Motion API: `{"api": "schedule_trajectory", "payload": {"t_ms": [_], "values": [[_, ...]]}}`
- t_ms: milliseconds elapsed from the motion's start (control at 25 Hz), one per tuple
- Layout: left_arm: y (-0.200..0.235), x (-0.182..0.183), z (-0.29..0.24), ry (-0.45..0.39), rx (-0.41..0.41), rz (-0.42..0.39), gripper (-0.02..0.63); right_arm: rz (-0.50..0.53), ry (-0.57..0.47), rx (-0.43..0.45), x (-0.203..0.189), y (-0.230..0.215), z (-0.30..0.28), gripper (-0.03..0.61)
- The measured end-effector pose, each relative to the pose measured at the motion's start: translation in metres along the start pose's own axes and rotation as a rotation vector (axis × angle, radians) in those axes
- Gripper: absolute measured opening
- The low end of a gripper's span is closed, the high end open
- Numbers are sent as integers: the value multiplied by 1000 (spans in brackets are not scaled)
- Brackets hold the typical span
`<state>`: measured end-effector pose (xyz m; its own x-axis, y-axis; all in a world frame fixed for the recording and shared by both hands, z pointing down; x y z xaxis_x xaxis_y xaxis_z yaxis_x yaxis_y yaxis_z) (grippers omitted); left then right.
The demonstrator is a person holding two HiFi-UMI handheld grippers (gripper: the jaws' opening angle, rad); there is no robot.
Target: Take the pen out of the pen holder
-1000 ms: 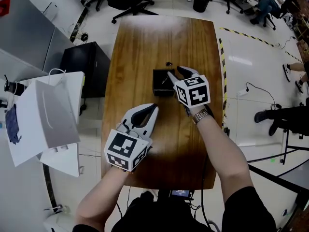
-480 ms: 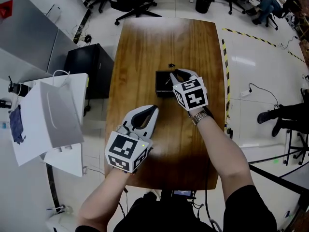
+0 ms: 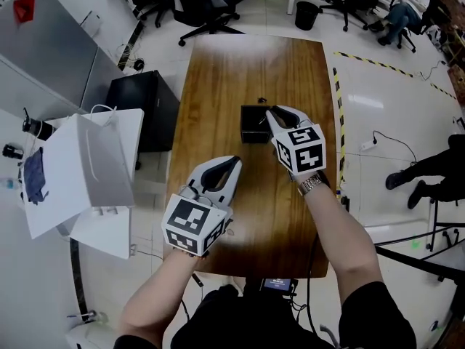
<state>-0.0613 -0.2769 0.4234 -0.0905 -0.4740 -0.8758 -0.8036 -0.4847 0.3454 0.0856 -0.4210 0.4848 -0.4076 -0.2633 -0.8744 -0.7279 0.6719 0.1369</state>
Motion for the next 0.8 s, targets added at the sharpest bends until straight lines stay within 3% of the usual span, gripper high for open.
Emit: {"api": "schedule_trajectory", "payload": {"t_ms": [280,800], "values": [[-29,8,59,-59,-42,-33,3,-4,-81,-56,36,39,83,58],[-82,-14,202,-123,-115,-88,3,7,-193,-121,64,168,258,58]]}}
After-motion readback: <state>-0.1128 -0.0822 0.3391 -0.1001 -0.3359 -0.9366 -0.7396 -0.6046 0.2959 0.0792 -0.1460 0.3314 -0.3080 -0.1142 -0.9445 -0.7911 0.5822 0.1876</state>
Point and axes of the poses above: the fingertips, and each gripper's own axes: z backward along the fingers, y to its left, x out of its top, the point moved 7 cm from there along z, backward along the fingers, and after that the axes turned 13 degrees about z, right-handed, at the moved point
